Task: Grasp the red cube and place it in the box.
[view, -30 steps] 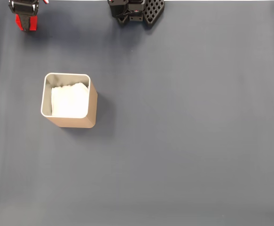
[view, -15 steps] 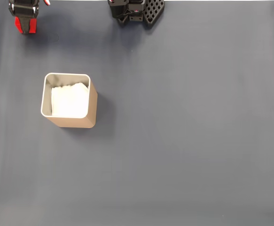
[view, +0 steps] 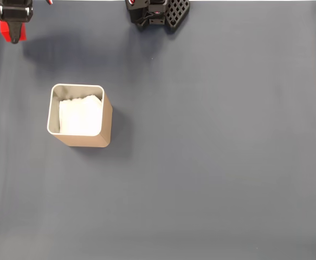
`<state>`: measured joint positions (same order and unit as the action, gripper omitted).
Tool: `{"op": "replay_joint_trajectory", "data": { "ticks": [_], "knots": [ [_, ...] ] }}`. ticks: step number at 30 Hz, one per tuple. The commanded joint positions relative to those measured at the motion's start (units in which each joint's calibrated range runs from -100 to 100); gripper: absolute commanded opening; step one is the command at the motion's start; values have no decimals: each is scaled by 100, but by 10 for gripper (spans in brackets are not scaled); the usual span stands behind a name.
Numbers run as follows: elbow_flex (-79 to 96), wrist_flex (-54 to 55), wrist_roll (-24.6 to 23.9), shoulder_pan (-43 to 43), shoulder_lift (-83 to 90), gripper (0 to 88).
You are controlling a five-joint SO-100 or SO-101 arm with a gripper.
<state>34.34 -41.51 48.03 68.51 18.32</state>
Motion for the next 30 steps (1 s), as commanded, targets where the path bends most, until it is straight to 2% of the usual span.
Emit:
{"op": "replay_joint_trajectory", "data": {
  "ticks": [1,30],
  "knots": [
    [-407,-121,103,-181,405,9],
    [-1246,-826,161,-2410,1625,2]
  ]
}}
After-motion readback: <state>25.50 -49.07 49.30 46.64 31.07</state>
